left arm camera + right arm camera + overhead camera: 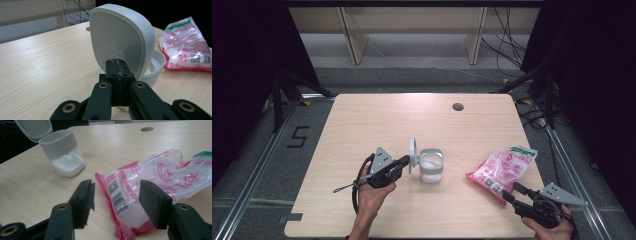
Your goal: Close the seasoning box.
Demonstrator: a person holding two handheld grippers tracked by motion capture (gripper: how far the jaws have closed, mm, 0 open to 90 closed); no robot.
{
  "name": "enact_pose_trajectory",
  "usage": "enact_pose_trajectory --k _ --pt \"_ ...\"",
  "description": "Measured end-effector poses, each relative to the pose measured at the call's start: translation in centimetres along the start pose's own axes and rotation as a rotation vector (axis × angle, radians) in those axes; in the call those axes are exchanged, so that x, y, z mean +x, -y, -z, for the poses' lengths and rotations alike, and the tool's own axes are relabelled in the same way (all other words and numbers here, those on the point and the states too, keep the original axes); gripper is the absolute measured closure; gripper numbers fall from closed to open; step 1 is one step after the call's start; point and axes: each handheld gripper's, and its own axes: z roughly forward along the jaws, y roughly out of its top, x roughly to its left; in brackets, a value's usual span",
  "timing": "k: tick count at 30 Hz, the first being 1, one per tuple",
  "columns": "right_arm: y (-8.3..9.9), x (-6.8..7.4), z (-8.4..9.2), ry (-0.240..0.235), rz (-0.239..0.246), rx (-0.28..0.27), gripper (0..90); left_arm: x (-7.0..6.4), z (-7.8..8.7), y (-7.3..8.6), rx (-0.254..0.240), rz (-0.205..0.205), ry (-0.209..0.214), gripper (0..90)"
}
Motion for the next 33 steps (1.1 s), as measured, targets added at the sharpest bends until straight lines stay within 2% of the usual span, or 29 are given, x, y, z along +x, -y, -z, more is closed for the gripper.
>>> enact_pose_trajectory --k 1,2,3,4,8,9,11,12,14,15,16,17,19,20,22,24,25,26,28,30,32,33 --pt "0.0 0.2 0.0 -0.017 -0.035 0.002 43.8 0.0 0.0 0.0 -0.005 0.004 0.006 89.2" --pt "0.1 0.2 -0.1 -0.020 -0.032 -0.005 43.6 -0.1 0.0 0.0 -0.005 0.012 -0.001 89.2" --pt "0.1 0.3 -0.2 -0.019 -0.033 -0.012 43.3 0.0 0.1 -0.1 -0.001 -0.006 -0.003 89.2" --pt "0.1 0.3 -0.1 -0.008 -0.019 -0.007 43.1 0.0 0.1 -0.1 -0.004 -0.004 -0.003 89.2" --pt "0.1 0.3 -0.2 -0.014 -0.013 -0.011 42.3 -0.2 0.1 -0.1 -0.019 0.012 0.009 89.2" --pt "0.1 0.3 -0.1 -0.012 -0.010 0.007 42.3 -0.2 0.2 -0.2 -0.016 -0.007 0.007 89.2" --pt "0.2 0.5 -0.2 -0.016 -0.023 0.010 42.1 -0.3 0.2 -0.4 -0.015 -0.008 0.006 89.2" --pt "0.2 0.8 -0.1 -0.020 -0.056 0.026 42.1 -0.3 0.1 -0.4 -0.018 -0.008 0.006 89.2" --pt "0.2 0.9 -0.1 -0.021 -0.057 0.016 42.1 -0.5 0.1 -0.4 -0.021 -0.004 0.009 89.2" --pt "0.2 0.8 -0.2 -0.018 -0.035 0.010 42.1 -0.6 0.0 -0.4 -0.019 0.000 0.011 89.2" --pt "0.2 0.8 -0.2 -0.019 -0.035 0.009 42.1 -0.6 0.0 -0.5 -0.019 -0.012 0.013 89.2" --pt "0.2 0.7 -0.2 -0.016 -0.012 0.000 42.1 -0.6 0.0 -0.5 -0.020 -0.001 0.016 89.2" --pt "0.2 0.6 -0.1 -0.008 -0.003 0.000 42.1 -0.8 -0.2 -0.5 -0.024 0.004 0.018 89.1" --pt "0.2 0.7 -0.1 -0.015 -0.011 -0.005 42.1 -0.7 -0.2 -0.6 -0.019 -0.016 0.017 89.1" --pt "0.2 0.7 -0.2 -0.015 -0.014 -0.002 42.0 -0.9 -0.3 -0.5 -0.024 -0.002 0.018 89.1" --pt "0.2 0.7 -0.2 -0.026 -0.018 -0.004 41.9 -0.9 -0.3 -0.6 -0.021 -0.017 0.018 89.1" --pt "0.2 0.7 -0.2 -0.023 -0.013 0.003 42.0 -1.0 -0.4 -0.5 -0.024 -0.006 0.024 88.9" --pt "0.2 0.8 -0.1 -0.026 -0.017 0.003 42.0 -1.1 -0.5 -0.5 -0.018 -0.019 0.023 88.8" --pt "0.2 0.8 -0.1 -0.023 -0.014 0.007 42.0 -1.3 -0.7 -0.5 -0.024 -0.006 0.028 88.8" --pt "0.2 0.8 -0.1 -0.024 -0.018 0.011 42.0 -1.4 -0.7 -0.6 -0.018 -0.021 0.028 88.8" --pt "0.2 1.0 0.0 -0.023 -0.041 0.020 42.0 -1.7 -0.8 -0.6 -0.016 -0.028 0.039 88.7" --pt "0.2 1.0 -0.1 -0.028 -0.039 0.010 42.0 -2.0 -0.9 -0.6 -0.017 -0.014 0.045 88.4"
